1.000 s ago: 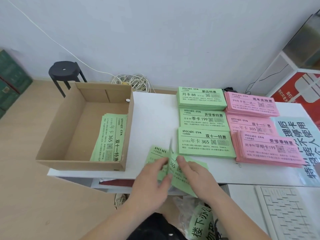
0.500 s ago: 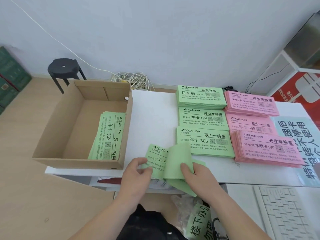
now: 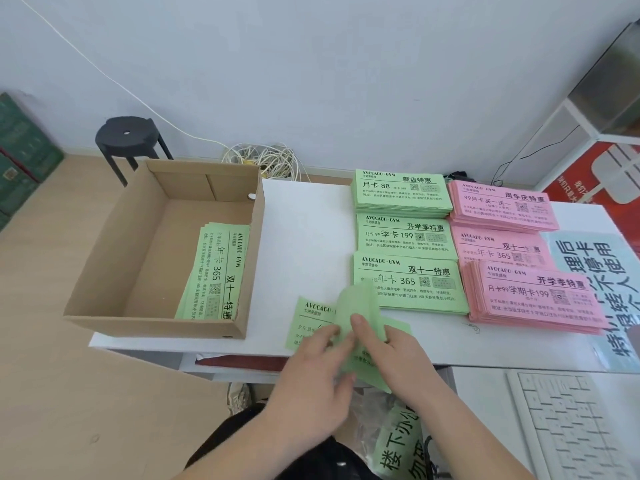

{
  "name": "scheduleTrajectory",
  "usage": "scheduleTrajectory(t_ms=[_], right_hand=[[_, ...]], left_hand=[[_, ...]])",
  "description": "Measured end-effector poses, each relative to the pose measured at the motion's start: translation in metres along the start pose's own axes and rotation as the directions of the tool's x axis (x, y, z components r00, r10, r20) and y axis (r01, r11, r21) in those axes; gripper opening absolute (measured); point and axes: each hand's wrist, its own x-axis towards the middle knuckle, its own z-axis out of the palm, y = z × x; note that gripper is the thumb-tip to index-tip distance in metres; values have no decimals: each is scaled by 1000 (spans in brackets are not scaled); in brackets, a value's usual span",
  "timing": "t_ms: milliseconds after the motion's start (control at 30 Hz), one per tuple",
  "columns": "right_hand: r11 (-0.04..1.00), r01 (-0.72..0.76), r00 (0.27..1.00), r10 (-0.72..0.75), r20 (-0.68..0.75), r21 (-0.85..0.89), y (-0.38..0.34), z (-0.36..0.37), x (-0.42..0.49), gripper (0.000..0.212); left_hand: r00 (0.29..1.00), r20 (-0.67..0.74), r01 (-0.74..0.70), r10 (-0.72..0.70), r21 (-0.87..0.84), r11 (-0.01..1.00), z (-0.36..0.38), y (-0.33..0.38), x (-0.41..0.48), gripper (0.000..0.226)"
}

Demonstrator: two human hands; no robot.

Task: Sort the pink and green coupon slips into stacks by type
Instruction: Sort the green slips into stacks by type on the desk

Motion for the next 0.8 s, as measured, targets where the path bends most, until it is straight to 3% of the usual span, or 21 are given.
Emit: scheduleTrajectory(t_ms=[100,167,267,333,400,500,567,667,733,800], right_hand=[[999,28,999,-28,-19,-40,5,3,1,29],[993,28,999,-32,-40,-112,8,5,3,23],[993,11,999,-14,-29,-115,6,4,3,30],[997,11,1000,-12,-12,-82,4,2,1,35],[999,22,1000,-22,-10,-49,4,2,-1,42],[992,44,999,-47,-16,-117,2,5,-2,61],[976,88,996,-83,34,-200,-4,5,-6,73],[954,116,988,-83,128,-278,-7,-1,-10,87],[945,128,985,-86,150,-299,-1,-4,-8,91],[931,123,988,-82,131,-344,6,-5,-3,79]], left_hand=[[993,105,-62,59,34,997,13,0,-9,61],[998,58,-23,29,-99,995,14,-6,-10,56],[946,-131,245,-297,-312,918,6,-20,-5,40],[862,-157,368,-482,-460,808,-3,-28,0,37],[815,-71,405,-575,-640,653,-12,-28,6,35],[787,132,456,-603,-783,424,-22,-24,18,26],[781,262,496,-568,-811,309,-31,-24,24,47],[793,332,561,-511,-725,399,-43,-23,31,70],[828,306,530,-471,-703,475,-50,-16,34,57],[893,144,396,-426,-700,595,-51,-12,37,25]])
